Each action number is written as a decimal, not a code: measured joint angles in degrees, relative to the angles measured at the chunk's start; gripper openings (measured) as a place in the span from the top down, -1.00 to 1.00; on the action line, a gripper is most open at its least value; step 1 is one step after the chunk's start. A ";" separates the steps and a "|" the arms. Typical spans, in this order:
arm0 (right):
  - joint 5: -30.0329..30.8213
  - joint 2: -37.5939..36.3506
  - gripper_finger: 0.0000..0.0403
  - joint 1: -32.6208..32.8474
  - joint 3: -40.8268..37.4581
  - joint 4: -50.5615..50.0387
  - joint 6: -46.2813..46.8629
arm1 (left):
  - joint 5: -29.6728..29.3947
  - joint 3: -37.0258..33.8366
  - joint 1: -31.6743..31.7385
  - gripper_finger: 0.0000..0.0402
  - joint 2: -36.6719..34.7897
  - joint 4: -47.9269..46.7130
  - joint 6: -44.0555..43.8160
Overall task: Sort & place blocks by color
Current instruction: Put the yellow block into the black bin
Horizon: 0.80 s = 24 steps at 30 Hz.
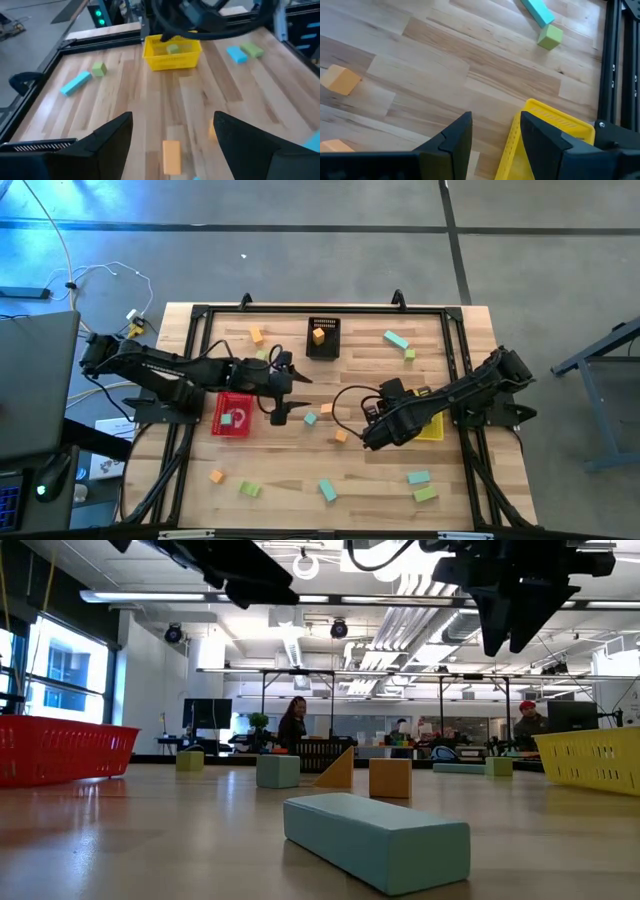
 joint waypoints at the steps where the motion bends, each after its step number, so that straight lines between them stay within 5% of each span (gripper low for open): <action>1: 0.12 0.00 0.25 0.00 0.00 0.20 -0.02 | 0.02 0.02 0.29 -0.33 0.85 0.09 -0.04; 24: 0.62 0.00 0.25 0.02 -0.02 2.40 0.00 | 1.13 -0.09 0.91 -0.33 24.18 15.78 -1.51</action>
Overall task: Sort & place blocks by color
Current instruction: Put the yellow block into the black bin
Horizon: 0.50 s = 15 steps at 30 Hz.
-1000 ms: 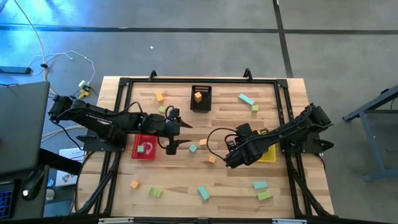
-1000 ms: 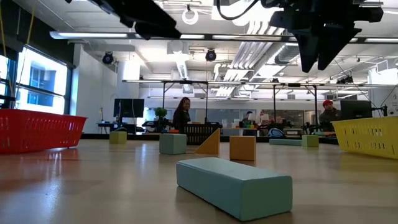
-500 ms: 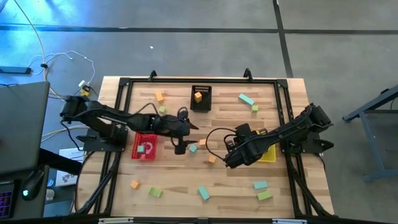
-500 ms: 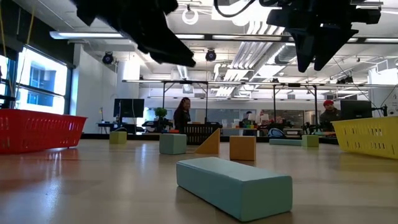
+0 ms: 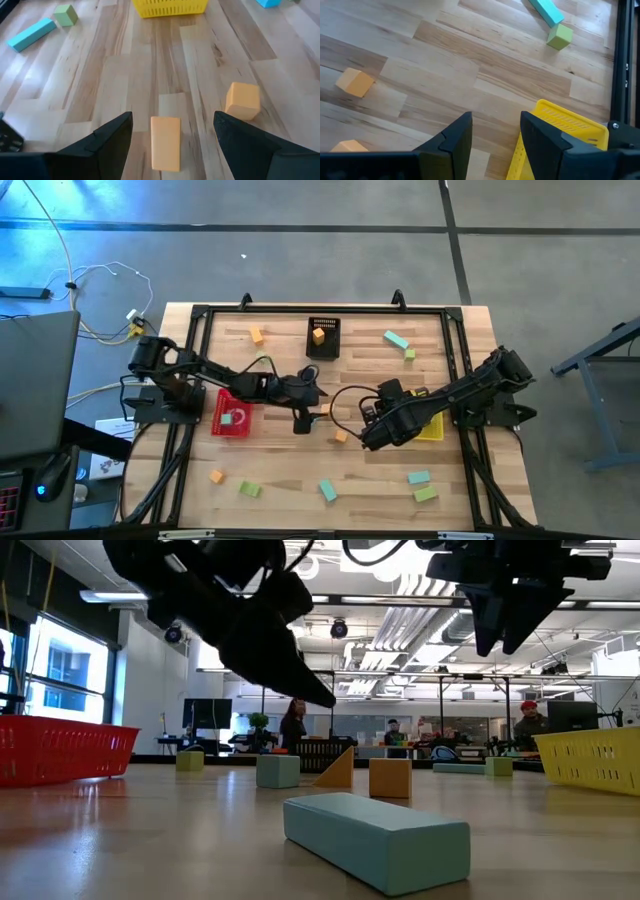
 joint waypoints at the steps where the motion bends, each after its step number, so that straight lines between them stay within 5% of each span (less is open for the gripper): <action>1: 0.00 0.00 0.25 0.00 0.00 0.13 0.00 | 0.00 0.00 0.00 -0.33 0.70 0.83 0.00; 15: 0.00 0.00 0.25 0.00 -0.02 1.43 0.00 | -0.04 0.12 1.21 -0.33 7.51 6.88 0.33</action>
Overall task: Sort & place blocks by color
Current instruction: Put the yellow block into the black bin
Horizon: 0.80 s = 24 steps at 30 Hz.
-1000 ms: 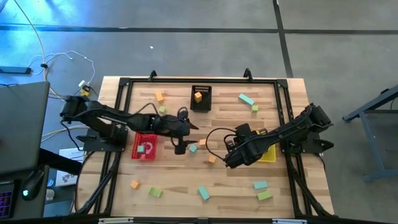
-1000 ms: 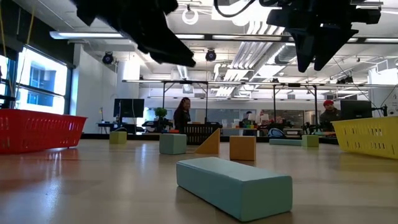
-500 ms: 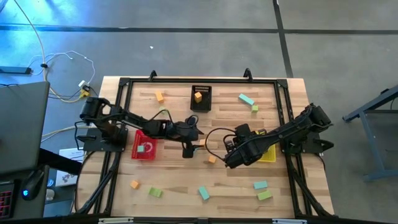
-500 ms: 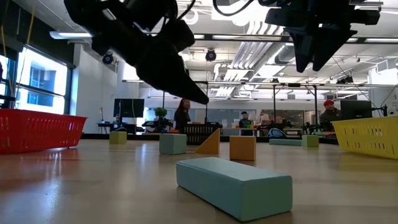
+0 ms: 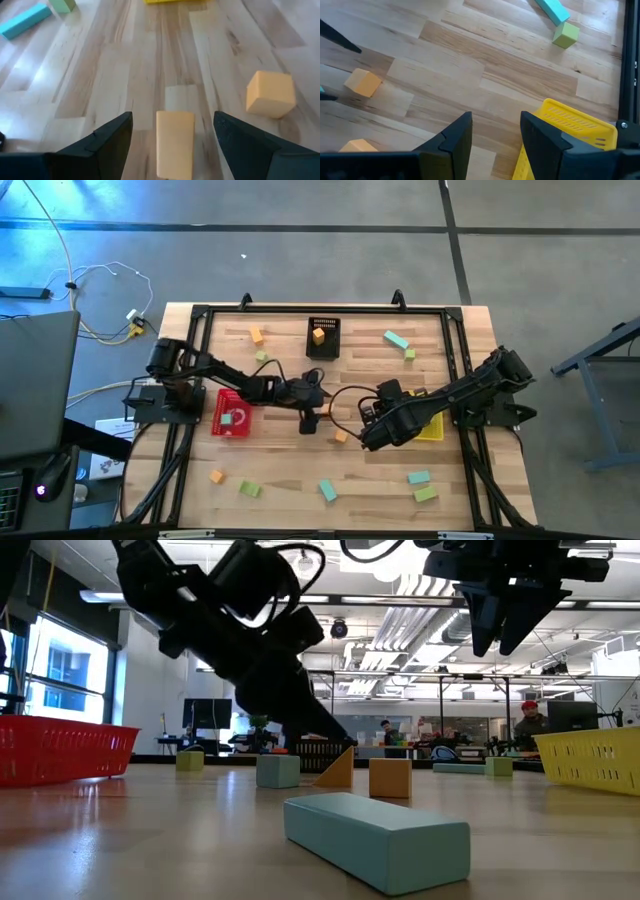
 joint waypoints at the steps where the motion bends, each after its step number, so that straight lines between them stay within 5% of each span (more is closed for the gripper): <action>1: 0.02 0.00 0.25 0.00 0.00 0.00 0.00 | 0.36 0.05 0.12 -0.33 0.38 -0.11 -0.32; 19: -0.22 0.02 0.25 0.04 0.00 0.59 -0.02 | -0.20 7.37 0.89 -0.32 8.97 -6.06 -0.38; 24: -0.20 0.04 0.25 0.04 0.00 0.70 -0.60 | 0.26 7.42 1.01 -0.09 9.34 -5.83 -0.35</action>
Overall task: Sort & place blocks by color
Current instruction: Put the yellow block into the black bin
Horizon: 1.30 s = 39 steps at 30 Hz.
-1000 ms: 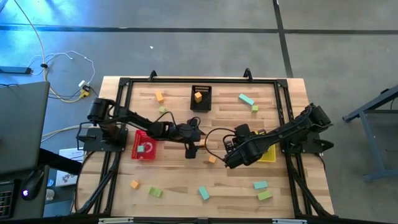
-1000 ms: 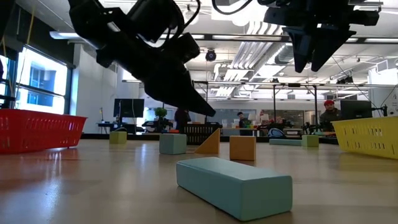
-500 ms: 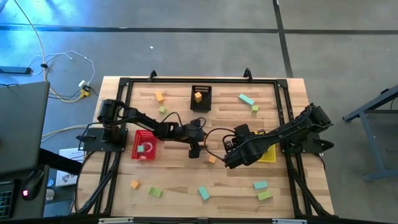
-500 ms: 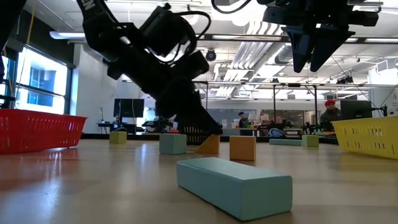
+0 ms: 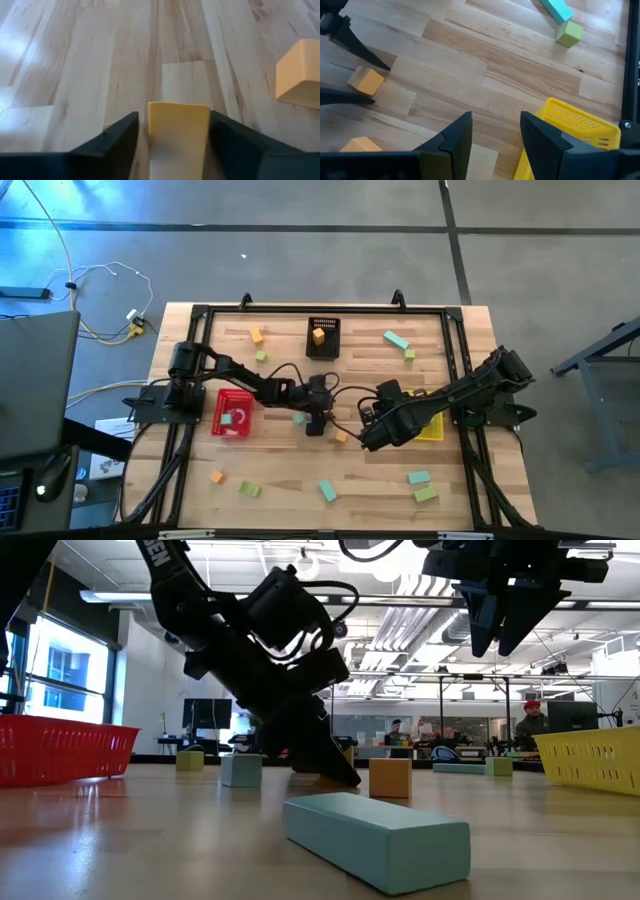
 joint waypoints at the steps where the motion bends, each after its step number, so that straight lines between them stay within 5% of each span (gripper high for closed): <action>1: 0.01 0.00 0.25 0.00 0.00 0.08 -0.33 | 0.29 0.00 -0.01 -0.01 0.03 0.03 0.20; 7: 0.02 0.00 0.25 0.00 0.00 0.16 -0.50 | 0.36 0.00 0.05 0.49 0.04 0.14 0.89; 24: 1.22 0.00 0.25 0.00 0.00 1.28 -0.51 | -4.82 -0.16 10.82 0.49 -16.01 -3.40 -1.48; 39: 3.15 0.00 0.25 0.00 -0.01 2.50 -0.52 | -4.25 -0.17 22.57 0.44 -14.95 -1.00 -9.08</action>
